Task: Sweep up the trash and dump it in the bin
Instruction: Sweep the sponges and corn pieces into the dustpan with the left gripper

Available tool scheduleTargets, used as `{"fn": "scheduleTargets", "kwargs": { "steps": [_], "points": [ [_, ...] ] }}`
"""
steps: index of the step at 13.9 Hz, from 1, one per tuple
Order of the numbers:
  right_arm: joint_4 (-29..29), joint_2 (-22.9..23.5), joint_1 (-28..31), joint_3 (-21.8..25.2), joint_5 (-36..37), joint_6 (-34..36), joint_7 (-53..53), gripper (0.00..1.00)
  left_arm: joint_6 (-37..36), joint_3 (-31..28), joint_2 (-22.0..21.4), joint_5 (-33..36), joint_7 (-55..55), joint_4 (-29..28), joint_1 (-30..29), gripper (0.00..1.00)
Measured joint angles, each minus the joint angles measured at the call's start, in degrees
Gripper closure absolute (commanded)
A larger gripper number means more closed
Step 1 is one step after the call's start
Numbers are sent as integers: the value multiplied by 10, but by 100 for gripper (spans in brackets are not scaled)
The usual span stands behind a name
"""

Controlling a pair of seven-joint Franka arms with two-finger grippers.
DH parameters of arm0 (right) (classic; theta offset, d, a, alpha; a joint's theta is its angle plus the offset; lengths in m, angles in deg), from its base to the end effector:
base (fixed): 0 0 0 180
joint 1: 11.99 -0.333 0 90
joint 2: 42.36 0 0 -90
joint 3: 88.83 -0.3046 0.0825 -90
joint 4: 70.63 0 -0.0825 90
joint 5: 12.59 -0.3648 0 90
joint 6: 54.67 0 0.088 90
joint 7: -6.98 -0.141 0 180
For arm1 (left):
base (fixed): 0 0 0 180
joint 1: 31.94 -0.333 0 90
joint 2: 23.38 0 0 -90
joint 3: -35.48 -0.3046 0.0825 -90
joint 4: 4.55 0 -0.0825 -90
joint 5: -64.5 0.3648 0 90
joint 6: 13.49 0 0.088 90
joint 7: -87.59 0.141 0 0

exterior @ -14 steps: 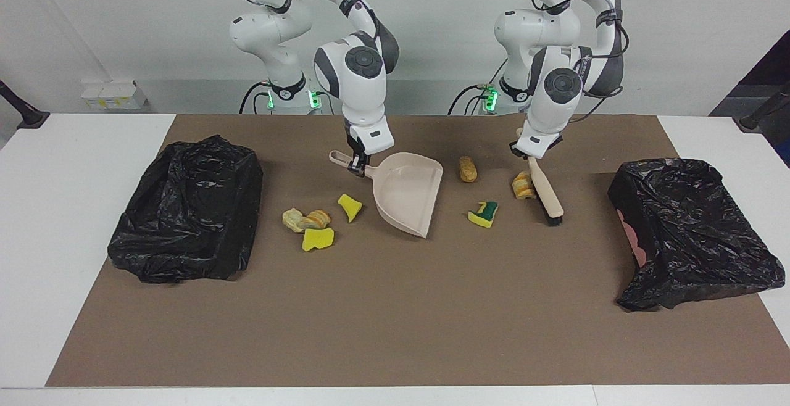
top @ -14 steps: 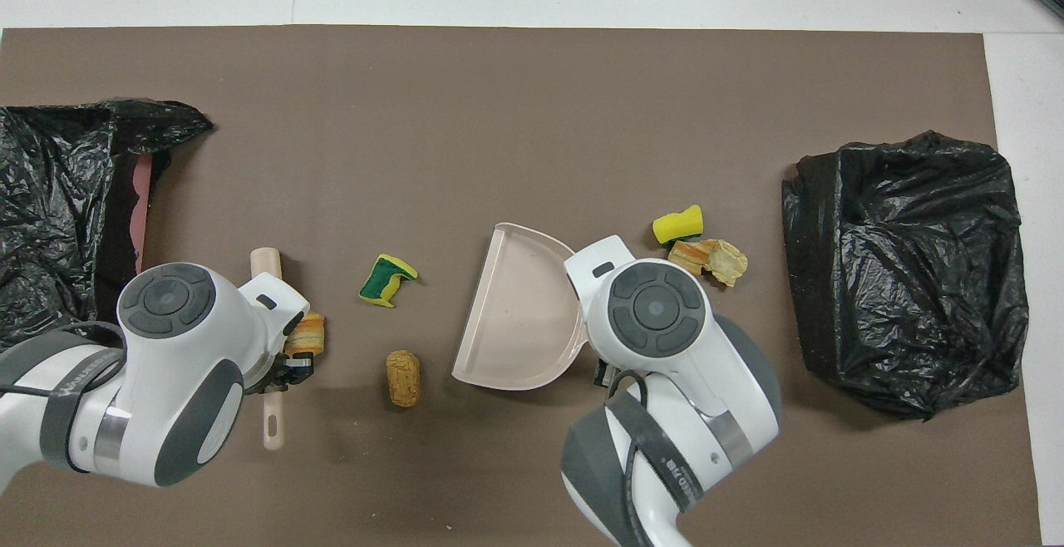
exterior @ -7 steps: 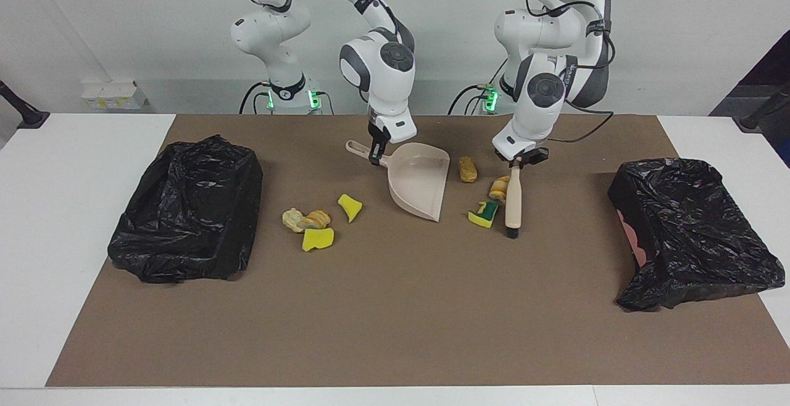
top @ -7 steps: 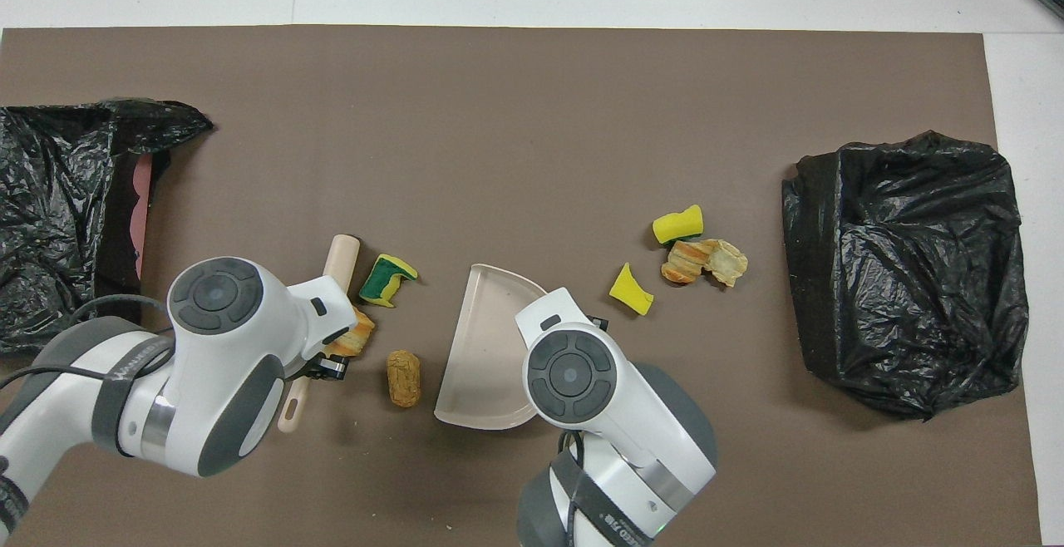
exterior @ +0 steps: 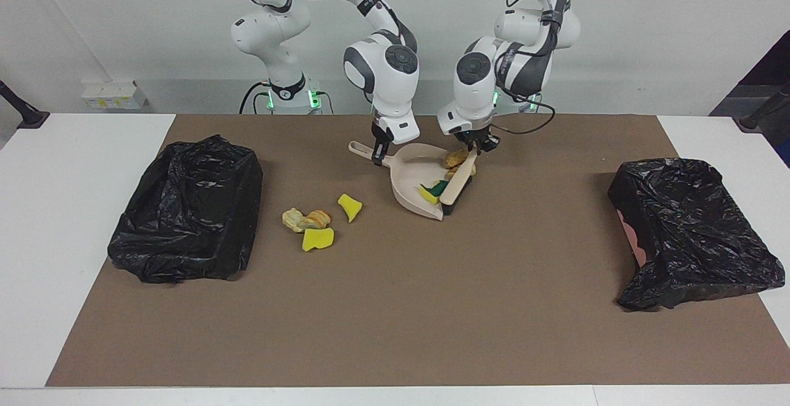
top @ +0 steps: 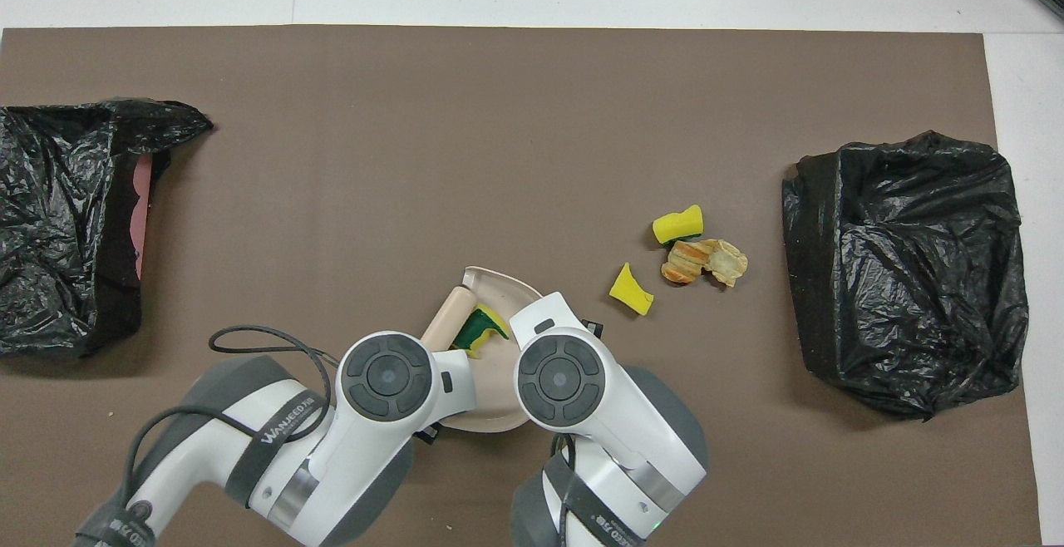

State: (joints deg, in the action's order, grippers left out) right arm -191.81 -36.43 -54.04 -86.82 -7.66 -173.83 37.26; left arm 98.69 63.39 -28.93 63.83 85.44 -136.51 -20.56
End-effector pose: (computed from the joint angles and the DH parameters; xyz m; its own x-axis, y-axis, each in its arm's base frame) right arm 0.4041 0.3306 0.3216 0.2878 0.9447 -0.1571 0.9562 -0.2927 -0.0082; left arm 0.3450 -0.2825 0.3307 0.7823 -0.5685 -0.2547 -0.5969 -0.8010 -0.0455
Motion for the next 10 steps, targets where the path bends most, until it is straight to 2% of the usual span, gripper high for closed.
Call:
{"fn": "scheduleTargets", "kwargs": {
  "steps": [3,6,10],
  "points": [
    [-1,0,0,0,0,0,0,100,-53,-2,-6,-74,0,62,1,100],
    [-1,0,0,0,0,0,0,100,-90,-47,-20,-94,-19,91,-2,100],
    [-1,0,0,0,0,0,1,100,-123,-57,-30,-97,-194,87,-5,100]
  ]
}}
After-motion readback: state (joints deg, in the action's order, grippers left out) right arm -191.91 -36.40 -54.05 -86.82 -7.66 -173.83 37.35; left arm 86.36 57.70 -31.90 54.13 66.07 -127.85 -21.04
